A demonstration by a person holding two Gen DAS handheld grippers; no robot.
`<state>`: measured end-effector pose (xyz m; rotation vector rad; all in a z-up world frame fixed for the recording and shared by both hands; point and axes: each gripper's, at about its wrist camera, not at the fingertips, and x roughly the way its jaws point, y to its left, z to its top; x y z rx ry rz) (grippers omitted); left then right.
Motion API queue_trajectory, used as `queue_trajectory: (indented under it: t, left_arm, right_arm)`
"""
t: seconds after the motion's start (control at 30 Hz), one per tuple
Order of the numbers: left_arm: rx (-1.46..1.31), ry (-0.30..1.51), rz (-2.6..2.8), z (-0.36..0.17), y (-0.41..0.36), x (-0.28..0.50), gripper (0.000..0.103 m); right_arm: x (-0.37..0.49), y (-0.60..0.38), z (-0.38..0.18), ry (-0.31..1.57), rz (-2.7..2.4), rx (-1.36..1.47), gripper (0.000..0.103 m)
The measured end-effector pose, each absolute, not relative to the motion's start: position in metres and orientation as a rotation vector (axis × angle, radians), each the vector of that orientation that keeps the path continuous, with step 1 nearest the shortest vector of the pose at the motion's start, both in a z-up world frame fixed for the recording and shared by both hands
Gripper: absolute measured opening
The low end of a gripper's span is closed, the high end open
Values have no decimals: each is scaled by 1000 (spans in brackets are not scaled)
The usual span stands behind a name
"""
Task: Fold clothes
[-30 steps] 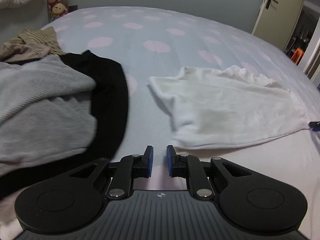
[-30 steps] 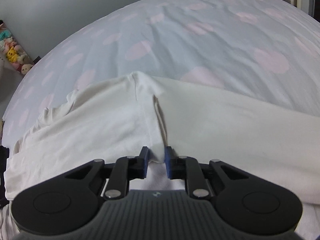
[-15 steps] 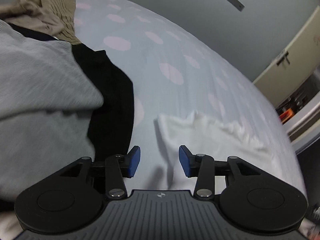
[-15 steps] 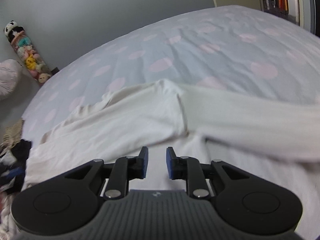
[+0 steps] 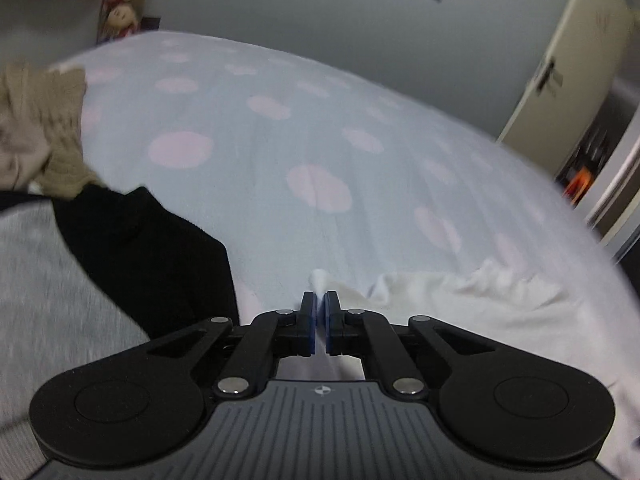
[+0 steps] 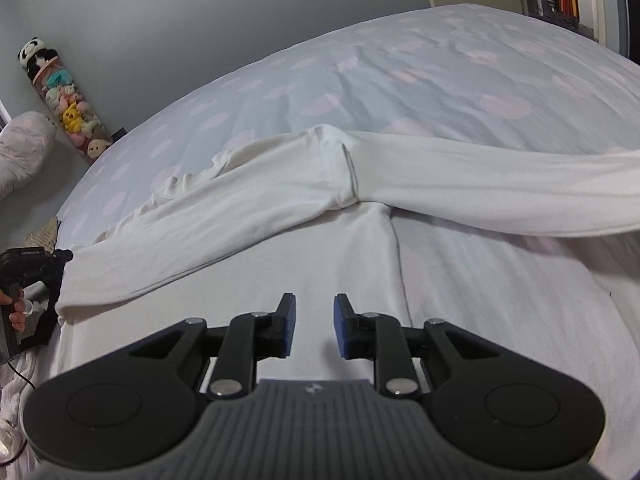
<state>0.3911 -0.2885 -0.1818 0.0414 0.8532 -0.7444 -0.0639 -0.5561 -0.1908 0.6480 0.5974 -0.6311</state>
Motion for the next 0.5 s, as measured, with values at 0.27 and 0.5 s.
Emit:
queue_trajectory:
  t: [0.27, 0.5]
  left_arm:
    - [54, 879, -589, -174, -277, 367, 24]
    - [131, 846, -560, -140, -245, 291, 42]
  right_arm:
    - [-93, -562, -173, 571, -682, 641, 24]
    - [-162, -591, -127, 517, -846, 584, 37]
